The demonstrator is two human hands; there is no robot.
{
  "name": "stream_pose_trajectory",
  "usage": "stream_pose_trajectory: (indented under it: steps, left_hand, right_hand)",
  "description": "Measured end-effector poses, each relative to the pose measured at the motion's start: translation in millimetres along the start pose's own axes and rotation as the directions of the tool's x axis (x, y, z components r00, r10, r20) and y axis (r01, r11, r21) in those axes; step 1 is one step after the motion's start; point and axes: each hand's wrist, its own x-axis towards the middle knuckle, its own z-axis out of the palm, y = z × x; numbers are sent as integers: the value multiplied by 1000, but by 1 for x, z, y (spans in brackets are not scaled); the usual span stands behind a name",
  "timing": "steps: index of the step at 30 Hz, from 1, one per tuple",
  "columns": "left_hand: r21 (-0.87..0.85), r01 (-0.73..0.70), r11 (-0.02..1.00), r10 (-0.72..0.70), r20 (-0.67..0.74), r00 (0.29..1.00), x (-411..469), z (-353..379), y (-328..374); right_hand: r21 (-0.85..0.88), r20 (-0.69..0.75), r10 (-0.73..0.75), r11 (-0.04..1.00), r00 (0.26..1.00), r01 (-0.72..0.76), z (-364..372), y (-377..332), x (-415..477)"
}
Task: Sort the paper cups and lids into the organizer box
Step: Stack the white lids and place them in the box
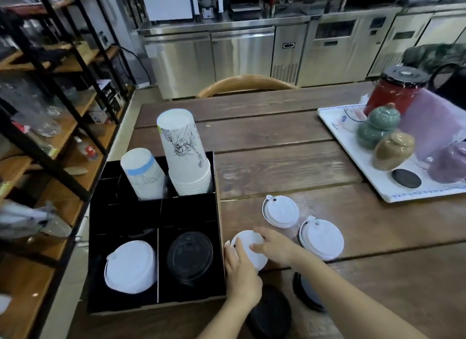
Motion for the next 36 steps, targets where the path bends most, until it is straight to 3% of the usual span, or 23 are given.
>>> stream_pose_trajectory:
  steps: [7,14,18,21,25,27,31,36]
  left_hand:
    - [-88,-84,993,69,-159,985,1,6,-1]
    - [-274,-164,948,110,-203,973,10,-7,5]
    - [-382,-192,904,117,-210,971,15,-19,31]
    - [-589,-184,787,77,-202,976,26,-24,46]
    - [-856,35,516,-45,13,999,33,-29,63]
    - [-913,118,390,-30,116,993,36,-29,69]
    - [-904,169,393,-98,141,985,43,-25,73]
    - [-909,168,382,-153,117,981,57,-24,77]
  right_hand:
    - [75,-93,-35,996,995,42,-6,6,-8]
    - [198,-354,-132,957,926,213,-19,7,-17]
    - [330,-430,-93,910,898,252,-40,3,-21]
    - [371,-440,-88,889,894,270,-55,6,-25]
    - [437,-418,-65,860,906,263,-68,17,-25]
    - [532,-356,-19,818,934,219,-73,24,-24]
    - [494,-326,44,860,944,130,-82,34,-19]
    - [427,-377,31,893,926,144,-93,35,-3]
